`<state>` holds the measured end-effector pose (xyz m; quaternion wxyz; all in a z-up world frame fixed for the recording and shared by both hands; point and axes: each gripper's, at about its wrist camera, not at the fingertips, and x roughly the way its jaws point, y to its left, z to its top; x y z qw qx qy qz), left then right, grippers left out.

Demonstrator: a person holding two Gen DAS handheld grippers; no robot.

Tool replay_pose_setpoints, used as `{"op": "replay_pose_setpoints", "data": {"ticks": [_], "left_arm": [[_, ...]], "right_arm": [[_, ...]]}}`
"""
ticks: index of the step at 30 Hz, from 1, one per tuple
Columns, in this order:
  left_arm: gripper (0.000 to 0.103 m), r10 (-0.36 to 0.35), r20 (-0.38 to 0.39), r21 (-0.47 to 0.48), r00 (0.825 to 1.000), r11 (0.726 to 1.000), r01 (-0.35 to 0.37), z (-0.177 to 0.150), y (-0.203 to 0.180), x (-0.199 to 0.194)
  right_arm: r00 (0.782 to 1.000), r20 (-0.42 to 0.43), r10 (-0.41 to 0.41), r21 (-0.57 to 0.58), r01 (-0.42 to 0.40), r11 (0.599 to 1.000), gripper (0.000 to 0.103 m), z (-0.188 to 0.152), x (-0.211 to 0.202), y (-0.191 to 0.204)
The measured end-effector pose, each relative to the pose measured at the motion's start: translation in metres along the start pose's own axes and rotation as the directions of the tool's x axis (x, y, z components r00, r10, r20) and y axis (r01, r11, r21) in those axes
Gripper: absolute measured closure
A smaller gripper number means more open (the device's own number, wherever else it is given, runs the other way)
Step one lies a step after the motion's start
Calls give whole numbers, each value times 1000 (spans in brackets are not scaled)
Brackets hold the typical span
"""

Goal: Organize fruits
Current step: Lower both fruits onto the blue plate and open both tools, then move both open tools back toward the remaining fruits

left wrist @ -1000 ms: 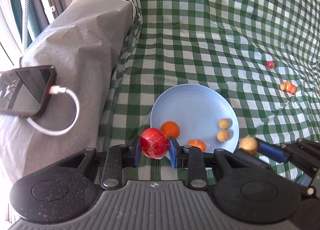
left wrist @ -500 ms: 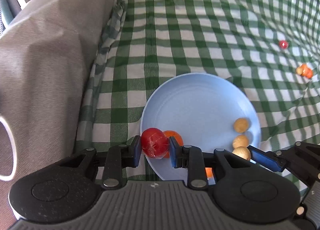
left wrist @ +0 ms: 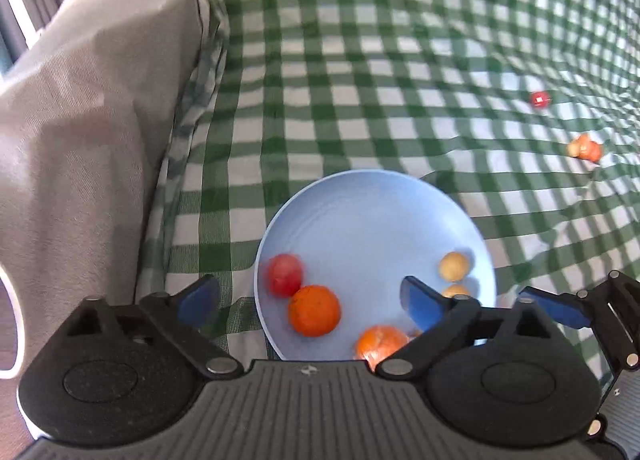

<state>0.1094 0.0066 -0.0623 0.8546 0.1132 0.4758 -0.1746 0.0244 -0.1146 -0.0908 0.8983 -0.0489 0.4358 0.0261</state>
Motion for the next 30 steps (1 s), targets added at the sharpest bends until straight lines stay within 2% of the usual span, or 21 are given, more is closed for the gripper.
{"op": "replay_pose_setpoints", "data": {"ticks": [5, 16, 30], "left_arm": [[3, -9, 22, -11, 1000, 1000, 9, -12, 2, -32], [3, -5, 53, -62, 999, 998, 8, -40, 5, -82], [3, -5, 91, -47, 996, 999, 9, -43, 1, -100]], "right_arm": [[1000, 21, -3, -5, 3, 1000, 15, -12, -30, 3], [997, 71, -9, 32, 7, 999, 14, -25, -71, 10], [994, 108, -28, 46, 23, 999, 14, -33, -94, 12]]}}
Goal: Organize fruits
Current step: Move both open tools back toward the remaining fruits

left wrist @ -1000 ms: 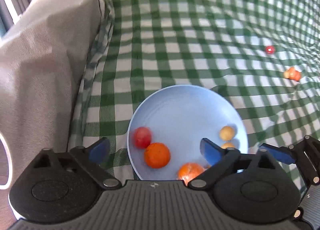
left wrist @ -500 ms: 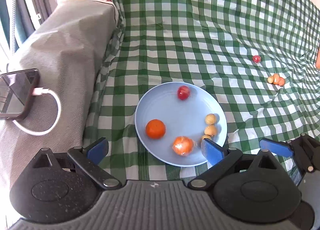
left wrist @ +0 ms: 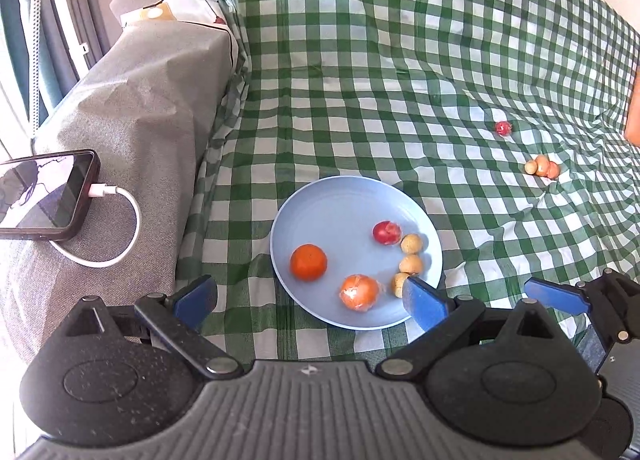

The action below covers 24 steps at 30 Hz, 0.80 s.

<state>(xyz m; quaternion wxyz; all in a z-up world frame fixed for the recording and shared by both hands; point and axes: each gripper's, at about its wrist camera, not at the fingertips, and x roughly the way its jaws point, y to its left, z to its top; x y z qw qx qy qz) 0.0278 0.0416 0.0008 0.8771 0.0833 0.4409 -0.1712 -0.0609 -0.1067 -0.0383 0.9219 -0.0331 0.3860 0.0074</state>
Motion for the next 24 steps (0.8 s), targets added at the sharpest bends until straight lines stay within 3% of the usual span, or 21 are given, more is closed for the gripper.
{"op": "replay_pose_setpoints", "data": {"ticks": [24], "left_arm": [[3, 14, -30, 2, 999, 1000, -14, 7, -3, 11]], "right_arm": [[1000, -4, -16, 36, 16, 999, 14, 2, 5, -7]]}}
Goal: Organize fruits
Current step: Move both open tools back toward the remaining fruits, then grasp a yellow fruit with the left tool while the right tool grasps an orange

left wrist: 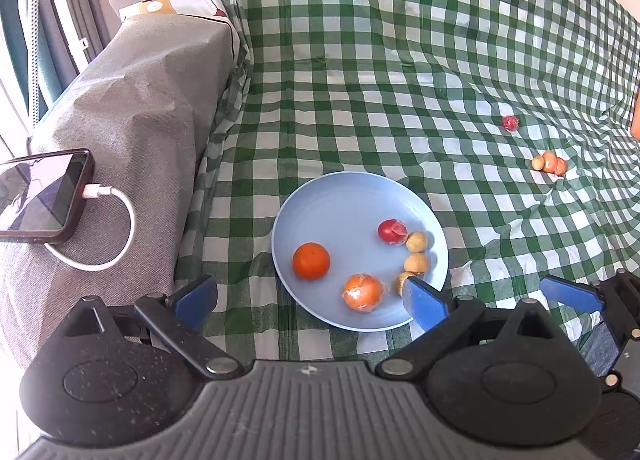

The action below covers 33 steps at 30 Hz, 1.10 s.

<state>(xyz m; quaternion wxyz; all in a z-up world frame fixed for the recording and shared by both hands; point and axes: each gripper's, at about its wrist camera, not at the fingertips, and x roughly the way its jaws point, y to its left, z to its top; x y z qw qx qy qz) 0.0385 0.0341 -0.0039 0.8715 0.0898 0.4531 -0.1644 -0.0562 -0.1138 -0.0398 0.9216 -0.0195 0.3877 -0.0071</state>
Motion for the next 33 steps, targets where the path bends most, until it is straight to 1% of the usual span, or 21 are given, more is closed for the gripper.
{"op": "replay_pose_setpoints", "data": {"ticks": [5, 8, 13, 17, 19, 23, 26, 27, 29, 30, 31, 33], "left_arm": [[3, -3, -2, 30, 1000, 1000, 3, 11, -19, 5], [3, -10, -12, 72, 1000, 997, 11, 20, -41, 12], [3, -40, -25, 162, 999, 986, 44, 42, -93, 28], [3, -88, -20, 237, 996, 967, 90, 66, -147, 48], [3, -105, -3, 302, 994, 948, 101, 79, -181, 64], [3, -178, 5, 428, 984, 890, 159, 109, -249, 109], [3, -231, 3, 499, 973, 843, 199, 128, -296, 150], [3, -237, -1, 519, 972, 830, 203, 133, -311, 165], [4, -241, -11, 553, 971, 807, 207, 139, -336, 193], [4, -245, -20, 568, 969, 795, 213, 141, -347, 206], [5, -250, -34, 585, 968, 780, 222, 143, -357, 219], [6, -256, -56, 611, 965, 756, 236, 144, -372, 242]], "right_arm": [[1000, 13, -23, 45, 22, 999, 14, -1, -3, -21], [997, 30, -64, 92, 61, 994, 13, -2, -8, -46], [984, 41, -175, 203, 163, 965, 12, -11, -12, -109], [962, 31, -270, 287, 250, 925, 12, -17, -9, -169], [947, 37, -320, 309, 293, 905, 12, -20, -4, -200], [919, 47, -392, 313, 359, 879, 12, -20, 15, -266], [913, 40, -407, 291, 379, 879, 14, -23, 38, -311], [914, 42, -404, 281, 377, 882, 16, -24, 47, -324], [921, 38, -388, 250, 367, 896, 26, -23, 69, -349], [926, 37, -376, 233, 358, 904, 33, -23, 80, -358], [933, 41, -358, 219, 341, 914, 38, -23, 90, -367], [944, 56, -325, 180, 310, 933, 41, -22, 109, -379]]}}
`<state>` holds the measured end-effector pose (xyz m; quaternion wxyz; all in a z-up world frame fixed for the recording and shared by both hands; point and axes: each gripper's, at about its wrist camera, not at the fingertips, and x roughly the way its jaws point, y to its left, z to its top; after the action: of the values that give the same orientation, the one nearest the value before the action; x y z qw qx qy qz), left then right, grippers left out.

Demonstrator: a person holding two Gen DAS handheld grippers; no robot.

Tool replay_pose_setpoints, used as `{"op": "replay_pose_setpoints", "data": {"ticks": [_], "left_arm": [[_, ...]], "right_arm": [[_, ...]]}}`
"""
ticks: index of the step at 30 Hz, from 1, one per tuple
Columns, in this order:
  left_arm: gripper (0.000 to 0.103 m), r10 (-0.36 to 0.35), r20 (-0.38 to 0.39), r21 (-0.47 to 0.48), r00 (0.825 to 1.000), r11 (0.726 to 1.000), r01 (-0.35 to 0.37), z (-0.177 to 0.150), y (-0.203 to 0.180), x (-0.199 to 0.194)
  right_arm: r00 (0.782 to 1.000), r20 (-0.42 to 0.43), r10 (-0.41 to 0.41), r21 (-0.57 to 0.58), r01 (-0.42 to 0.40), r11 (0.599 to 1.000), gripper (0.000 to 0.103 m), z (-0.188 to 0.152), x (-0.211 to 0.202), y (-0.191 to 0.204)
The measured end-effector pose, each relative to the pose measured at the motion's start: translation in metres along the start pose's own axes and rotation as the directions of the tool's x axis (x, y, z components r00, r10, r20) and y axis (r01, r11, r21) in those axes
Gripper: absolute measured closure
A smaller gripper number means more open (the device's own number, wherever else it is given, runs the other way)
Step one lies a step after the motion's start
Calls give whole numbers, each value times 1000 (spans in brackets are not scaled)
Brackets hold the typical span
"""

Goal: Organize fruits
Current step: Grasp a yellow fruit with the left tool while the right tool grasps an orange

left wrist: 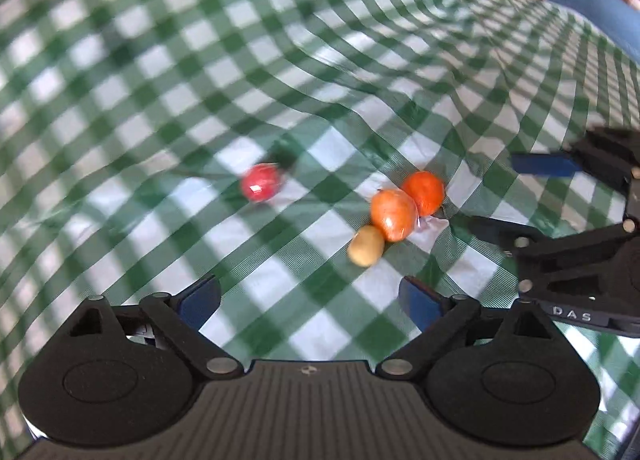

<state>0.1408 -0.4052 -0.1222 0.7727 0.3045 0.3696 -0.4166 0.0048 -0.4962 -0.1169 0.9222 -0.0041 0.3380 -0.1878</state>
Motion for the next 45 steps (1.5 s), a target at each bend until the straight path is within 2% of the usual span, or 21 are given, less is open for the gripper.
{"op": "replay_pose_setpoints", "data": {"ticks": [2, 4, 7, 8, 9, 10, 11, 12, 13, 14, 17, 19, 22, 25, 28, 32, 36, 41, 45], "left_arm": [[11, -20, -6, 23, 1000, 1000, 20, 5, -2, 19], [16, -54, -20, 44, 998, 997, 55, 9, -2, 35], [21, -112, -43, 76, 993, 990, 115, 13, -2, 53], [28, -127, -46, 86, 991, 988, 131, 14, -2, 57], [28, -131, -41, 93, 991, 987, 134, 16, -2, 59], [38, -139, -26, 97, 990, 985, 141, 17, -2, 59], [61, -156, -21, 103, 987, 982, 158, 19, -2, 59], [77, -177, -23, 107, 984, 978, 178, 21, -3, 58], [76, -191, -27, 102, 981, 976, 193, 23, -6, 54], [77, -194, -19, 96, 981, 976, 195, 22, -7, 51], [77, -165, -3, 84, 986, 983, 165, 15, -8, 36], [76, -159, 5, 14, 987, 987, 159, 6, -3, 16], [76, -123, -24, -107, 992, 987, 119, -18, 9, -20], [76, -78, -80, -233, 994, 971, 58, -53, 22, -67], [76, -32, -125, -325, 992, 946, -10, -92, 38, -113], [76, 44, -160, -393, 986, 914, -105, -144, 55, -175], [76, 105, -182, -442, 978, 880, -177, -193, 73, -229], [76, 139, -173, -510, 975, 834, -209, -247, 93, -289], [76, 171, -154, -556, 973, 799, -228, -274, 101, -320]], "right_arm": [[999, 3, 40, -39, -40, 998, 41, 1, 18, -2], [998, 4, 66, -99, -65, 993, 49, 2, 34, -2], [995, -10, 96, -190, -96, 977, 49, 5, 56, -2], [994, -22, 106, -206, -109, 973, 49, 5, 63, -3], [993, -36, 115, -215, -121, 969, 49, 5, 69, -5], [991, -44, 124, -217, -130, 967, 49, 6, 75, -7], [990, -49, 135, -211, -142, 967, 49, 7, 78, -9], [988, -41, 149, -198, -154, 968, 49, 7, 80, -11], [986, -41, 161, -183, -166, 969, 56, 7, 82, -14], [984, -39, 176, -173, -180, 968, 67, 7, 82, -14], [991, -25, 133, -179, -136, 974, 67, 2, 75, -8], [997, -22, 76, -138, -78, 987, 67, -3, 63, -6], [1000, -4, -2, -44, 1, 999, 67, -10, 30, -4], [999, 21, -40, 52, 39, 998, 67, -13, -15, -1], [998, 45, -33, 108, 28, 994, 67, -12, -64, 13], [996, 77, 33, 126, -43, 991, 67, -11, -126, 54], [986, 69, 151, 112, -158, 981, 67, -14, -170, 109], [953, 36, 301, 80, -303, 950, 67, -19, -205, 180], [936, 34, 351, 21, -351, 936, 67, -16, -234, 220]]}}
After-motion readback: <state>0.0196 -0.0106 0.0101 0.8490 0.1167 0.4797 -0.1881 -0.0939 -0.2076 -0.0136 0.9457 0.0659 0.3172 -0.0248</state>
